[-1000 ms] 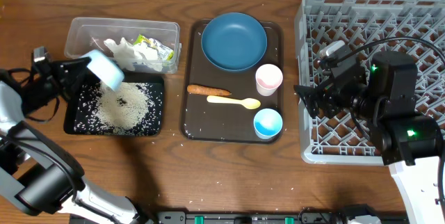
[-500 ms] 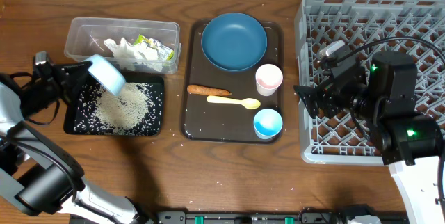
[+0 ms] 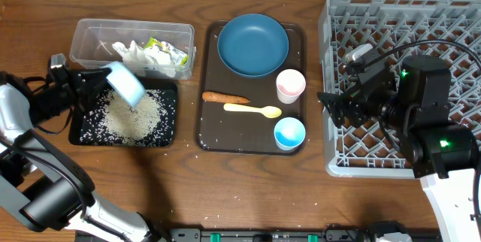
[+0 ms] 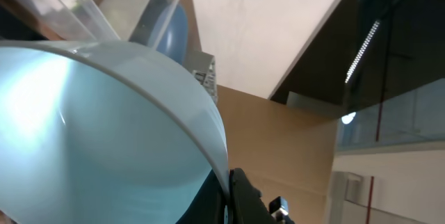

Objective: Sort waste into correct bins and load items into the dishwasher rack
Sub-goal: 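Carry the rice bowl over the black tray and tip rice out, then return the emptied bowl to the brown tray and release it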

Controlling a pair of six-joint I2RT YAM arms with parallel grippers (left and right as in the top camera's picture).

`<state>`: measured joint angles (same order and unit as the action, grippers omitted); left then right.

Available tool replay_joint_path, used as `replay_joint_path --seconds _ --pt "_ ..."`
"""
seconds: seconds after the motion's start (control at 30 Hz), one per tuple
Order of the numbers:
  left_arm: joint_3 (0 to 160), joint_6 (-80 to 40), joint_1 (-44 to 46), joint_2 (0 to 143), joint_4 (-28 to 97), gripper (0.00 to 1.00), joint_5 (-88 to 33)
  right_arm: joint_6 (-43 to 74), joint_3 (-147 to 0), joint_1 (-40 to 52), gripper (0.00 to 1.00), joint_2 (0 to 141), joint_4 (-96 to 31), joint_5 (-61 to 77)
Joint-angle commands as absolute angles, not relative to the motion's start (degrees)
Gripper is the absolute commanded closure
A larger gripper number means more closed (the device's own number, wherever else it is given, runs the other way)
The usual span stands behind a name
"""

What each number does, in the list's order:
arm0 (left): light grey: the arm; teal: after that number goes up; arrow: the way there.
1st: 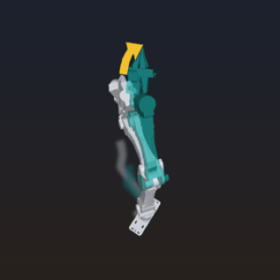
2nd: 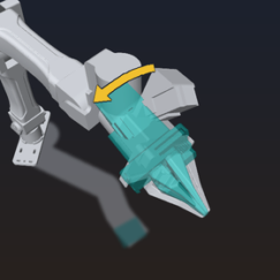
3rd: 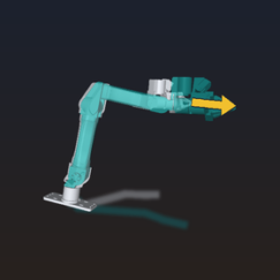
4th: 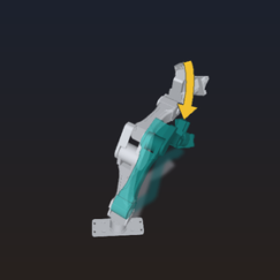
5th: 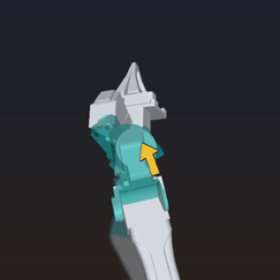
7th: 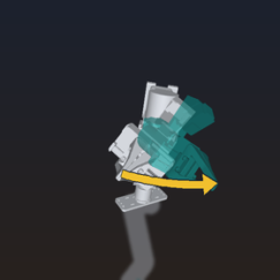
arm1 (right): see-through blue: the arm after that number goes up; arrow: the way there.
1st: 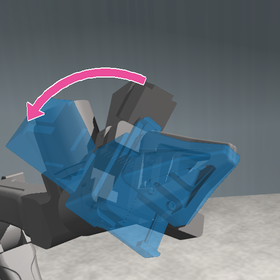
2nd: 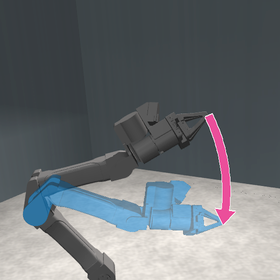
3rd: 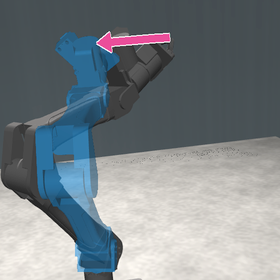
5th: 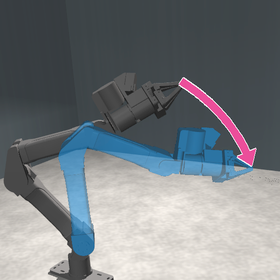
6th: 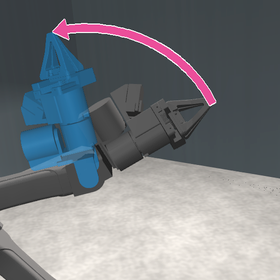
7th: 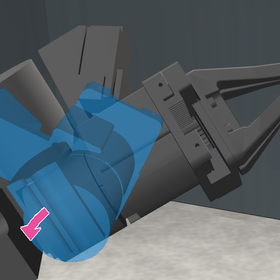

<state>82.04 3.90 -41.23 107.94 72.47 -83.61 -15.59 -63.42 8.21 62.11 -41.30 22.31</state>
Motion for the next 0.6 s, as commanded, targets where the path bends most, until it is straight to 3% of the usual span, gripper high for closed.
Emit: replay_joint_path --seconds 0.0,0.37,0.57 --pt "82.0 5.3 -41.4 106.6 73.2 0.94 -86.6 -15.0 -64.7 7.5 0.04 62.0 -41.3 22.9" --pt "82.0 6.5 -38.7 103.9 72.4 0.94 -86.8 -15.0 -64.7 7.5 0.02 62.0 -40.7 22.5" --pt "82.1 6.9 -29.8 98.3 71.1 0.94 -72.6 -15.0 -64.7 7.5 0.02 62.0 -40.5 22.5"
